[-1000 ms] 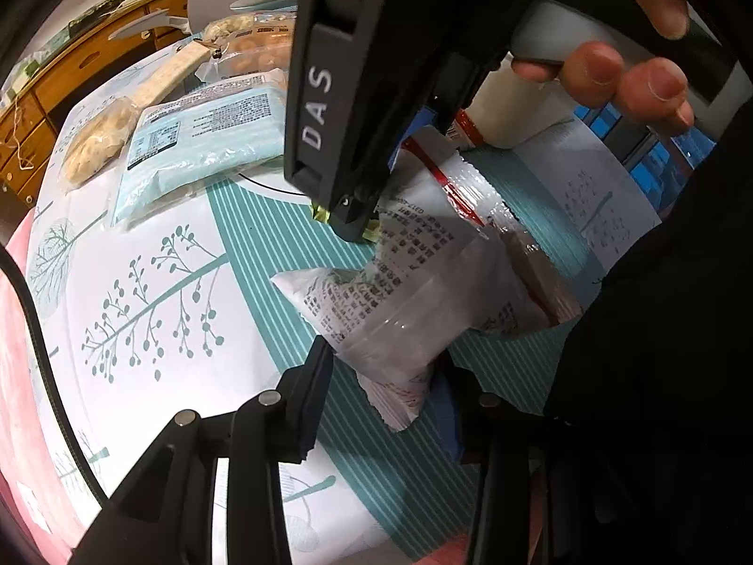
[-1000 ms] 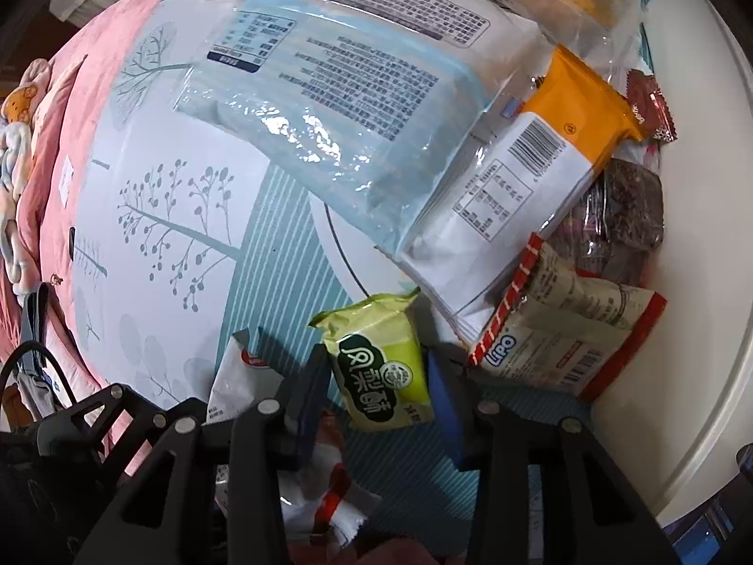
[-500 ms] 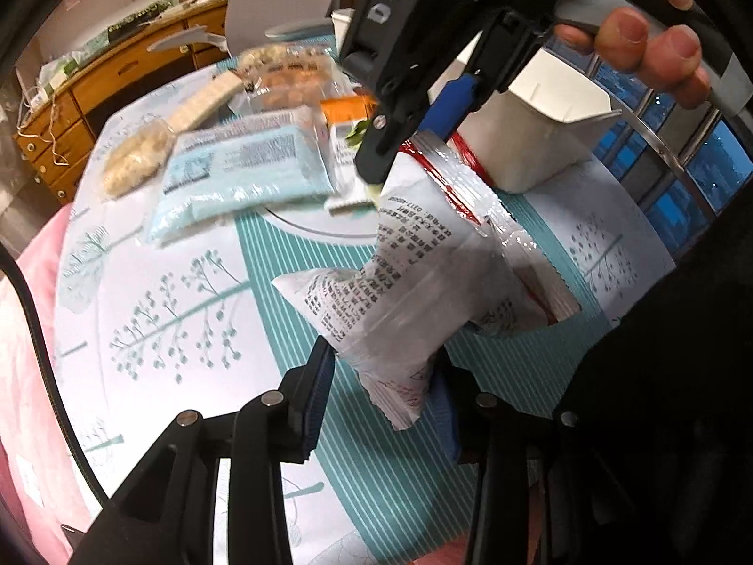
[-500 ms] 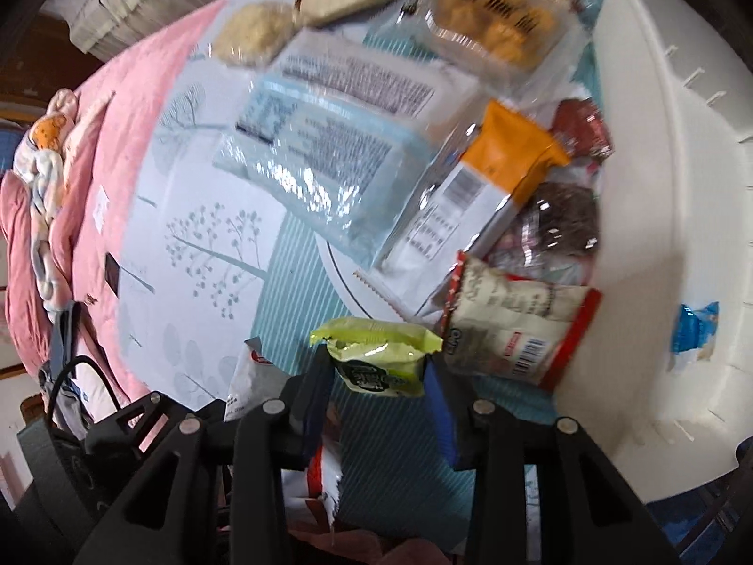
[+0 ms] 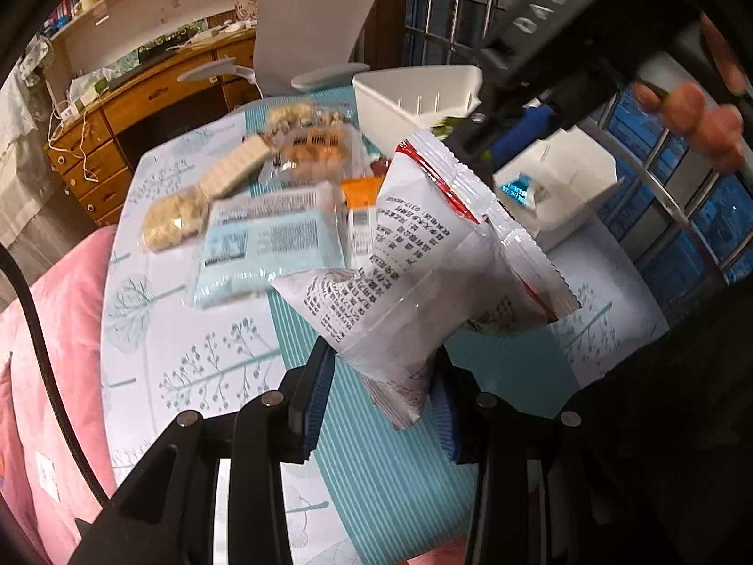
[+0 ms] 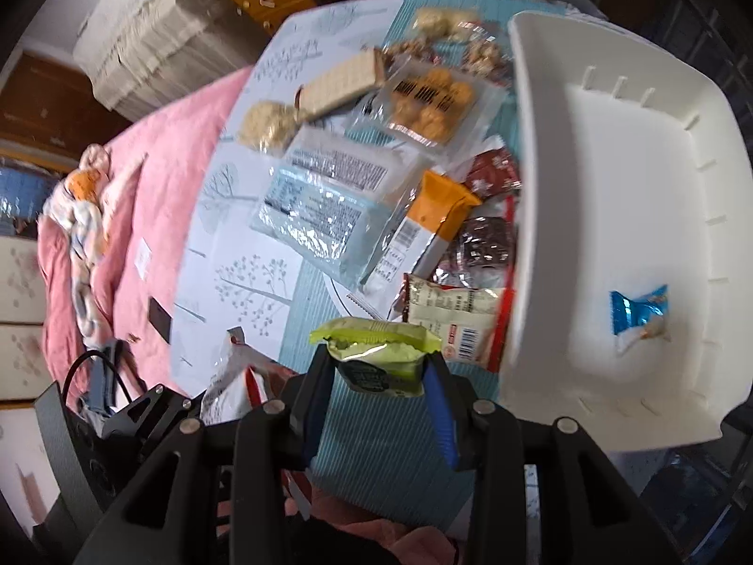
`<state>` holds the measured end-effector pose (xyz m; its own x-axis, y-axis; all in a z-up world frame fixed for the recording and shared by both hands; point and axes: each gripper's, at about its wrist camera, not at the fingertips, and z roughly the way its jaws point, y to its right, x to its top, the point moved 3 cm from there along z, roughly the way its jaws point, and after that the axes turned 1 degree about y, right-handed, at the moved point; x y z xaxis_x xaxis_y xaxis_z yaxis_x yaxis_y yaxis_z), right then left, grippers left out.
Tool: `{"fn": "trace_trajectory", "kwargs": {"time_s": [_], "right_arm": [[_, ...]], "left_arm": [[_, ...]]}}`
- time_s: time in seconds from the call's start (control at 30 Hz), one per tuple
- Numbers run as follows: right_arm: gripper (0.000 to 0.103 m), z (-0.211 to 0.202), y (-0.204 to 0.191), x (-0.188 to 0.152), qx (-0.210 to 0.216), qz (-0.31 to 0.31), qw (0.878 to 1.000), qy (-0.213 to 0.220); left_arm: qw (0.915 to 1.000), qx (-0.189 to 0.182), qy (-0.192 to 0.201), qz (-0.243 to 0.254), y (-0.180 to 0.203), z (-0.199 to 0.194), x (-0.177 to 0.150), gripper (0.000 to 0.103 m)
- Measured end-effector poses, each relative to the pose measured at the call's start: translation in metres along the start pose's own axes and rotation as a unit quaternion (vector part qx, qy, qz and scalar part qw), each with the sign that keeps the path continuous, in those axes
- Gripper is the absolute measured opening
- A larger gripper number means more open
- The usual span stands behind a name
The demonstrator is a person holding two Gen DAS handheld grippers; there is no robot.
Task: Organize snacks
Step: 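Lower both held packets into the white tray and open both grippers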
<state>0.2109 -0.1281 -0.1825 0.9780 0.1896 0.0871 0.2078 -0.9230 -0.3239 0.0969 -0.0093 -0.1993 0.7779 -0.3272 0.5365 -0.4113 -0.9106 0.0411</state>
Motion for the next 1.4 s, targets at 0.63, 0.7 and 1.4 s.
{"fn": "trace_trajectory", "kwargs": {"time_s": [0.63, 0.7, 1.4], "right_arm": [[0.038, -0.077, 0.117, -0.031, 0.031, 0.125, 0.987, 0.095], [0.038, -0.081, 0.132, -0.035, 0.032, 0.139, 0.985, 0.098], [0.057, -0.073, 0.216, -0.059, 0.059, 0.238, 0.966, 0.081]], "left_arm": [[0.9970, -0.050, 0.041, 0.044, 0.085, 0.007, 0.107, 0.038], [0.9968, -0.057, 0.038, 0.043, 0.094, 0.014, 0.117, 0.038], [0.9983, -0.045, -0.033, 0.015, 0.129, 0.063, 0.152, 0.065]]}}
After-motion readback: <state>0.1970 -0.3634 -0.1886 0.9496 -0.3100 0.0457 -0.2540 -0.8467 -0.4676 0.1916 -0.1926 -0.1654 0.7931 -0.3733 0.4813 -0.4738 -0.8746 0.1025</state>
